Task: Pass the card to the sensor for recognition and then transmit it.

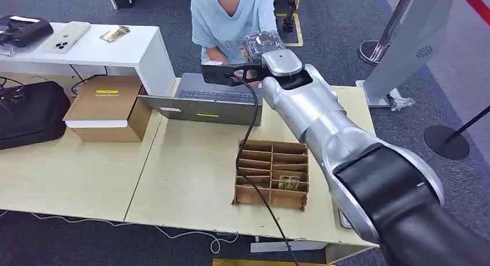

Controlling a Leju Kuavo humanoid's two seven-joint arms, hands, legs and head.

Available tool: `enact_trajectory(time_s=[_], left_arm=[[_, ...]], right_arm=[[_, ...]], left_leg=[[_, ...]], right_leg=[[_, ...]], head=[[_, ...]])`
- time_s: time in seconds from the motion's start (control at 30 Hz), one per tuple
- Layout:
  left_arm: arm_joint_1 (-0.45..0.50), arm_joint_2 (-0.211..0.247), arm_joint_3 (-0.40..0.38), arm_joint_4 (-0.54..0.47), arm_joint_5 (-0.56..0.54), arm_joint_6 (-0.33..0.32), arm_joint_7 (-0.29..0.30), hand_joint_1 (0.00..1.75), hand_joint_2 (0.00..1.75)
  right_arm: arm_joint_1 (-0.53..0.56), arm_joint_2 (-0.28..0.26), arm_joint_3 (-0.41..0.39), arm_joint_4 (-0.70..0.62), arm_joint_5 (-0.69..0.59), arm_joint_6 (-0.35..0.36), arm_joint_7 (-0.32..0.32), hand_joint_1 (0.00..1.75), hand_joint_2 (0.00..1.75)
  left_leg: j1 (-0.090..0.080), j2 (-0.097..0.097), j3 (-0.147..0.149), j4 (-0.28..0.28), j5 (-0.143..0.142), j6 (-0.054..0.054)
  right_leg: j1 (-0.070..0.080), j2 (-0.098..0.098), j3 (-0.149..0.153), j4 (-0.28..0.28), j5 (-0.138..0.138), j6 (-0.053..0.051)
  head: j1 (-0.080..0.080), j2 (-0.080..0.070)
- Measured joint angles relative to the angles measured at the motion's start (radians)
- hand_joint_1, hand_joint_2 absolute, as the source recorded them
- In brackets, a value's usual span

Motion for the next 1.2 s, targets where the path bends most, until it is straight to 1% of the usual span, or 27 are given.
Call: enact_trajectory(time_s=[0.13, 0.2, 0.23, 0.27, 0.47, 0.57, 0.87, 1.2], left_arm=[[-0.003, 0.000, -0.007, 0.000, -0.006, -0.008, 0.000, 0.00, 0.00], [-0.003, 0.000, -0.008, 0.000, -0.006, -0.008, 0.000, 0.00, 0.00], [-0.003, 0.000, -0.008, 0.000, -0.006, -0.008, 0.000, 0.00, 0.00], [-0.003, 0.000, -0.008, 0.000, -0.006, -0.007, 0.000, 0.00, 0.00], [-0.004, 0.000, -0.010, 0.000, -0.006, -0.006, 0.000, 0.00, 0.00], [-0.004, 0.000, -0.013, 0.000, -0.006, -0.006, 0.000, 0.00, 0.00], [-0.005, 0.000, -0.023, 0.000, -0.006, -0.007, 0.000, 0.00, 0.00], [-0.005, 0.000, -0.025, 0.000, -0.005, -0.006, 0.000, 0.00, 0.00]], right_arm=[[0.000, -0.003, -0.004, 0.006, 0.001, -0.003, -0.005, 1.75, 1.75], [0.001, -0.006, -0.006, 0.008, 0.000, -0.006, -0.005, 1.48, 1.75], [0.002, -0.006, -0.006, 0.008, 0.000, -0.009, -0.005, 0.79, 1.75], [0.002, -0.008, -0.007, 0.008, 0.000, -0.011, -0.005, 0.00, 1.75], [0.008, -0.016, -0.012, 0.011, 0.016, -0.021, 0.009, 0.00, 1.75], [0.015, -0.023, -0.019, 0.012, 0.012, -0.046, 0.008, 0.00, 1.75], [0.043, -0.048, -0.071, 0.007, -0.026, -0.132, -0.042, 0.00, 1.75], [0.059, -0.062, -0.090, 0.003, -0.035, -0.145, -0.050, 0.00, 1.75]], left_leg=[[0.000, 0.000, 0.000, 0.000, 0.000, 0.000], [0.000, 0.000, 0.000, 0.000, 0.000, 0.000], [0.000, 0.000, 0.000, 0.000, 0.000, 0.000], [0.000, 0.000, 0.000, 0.000, 0.000, 0.000], [0.000, 0.000, 0.000, 0.000, 0.000, 0.000], [0.000, 0.000, 0.000, 0.000, 0.000, 0.000], [0.000, 0.000, 0.000, 0.000, 0.000, 0.000], [0.000, 0.000, 0.000, 0.000, 0.000, 0.000]], right_leg=[[0.000, 0.000, 0.000, 0.000, 0.000, 0.000], [0.000, 0.000, 0.000, 0.000, 0.000, 0.000], [0.000, 0.000, 0.000, 0.000, 0.000, 0.000], [0.000, 0.000, 0.000, 0.000, 0.000, 0.000], [0.000, 0.000, 0.000, 0.000, 0.000, 0.000], [0.000, 0.001, 0.000, 0.000, 0.000, 0.000], [0.000, 0.000, 0.000, 0.000, 0.000, 0.000], [0.000, 0.001, -0.001, 0.000, 0.000, 0.000]], head=[[0.000, 0.000], [0.000, 0.000], [0.000, 0.000], [0.000, 0.000], [0.000, 0.000], [0.000, 0.000], [0.000, 0.000], [0.000, 0.000]])
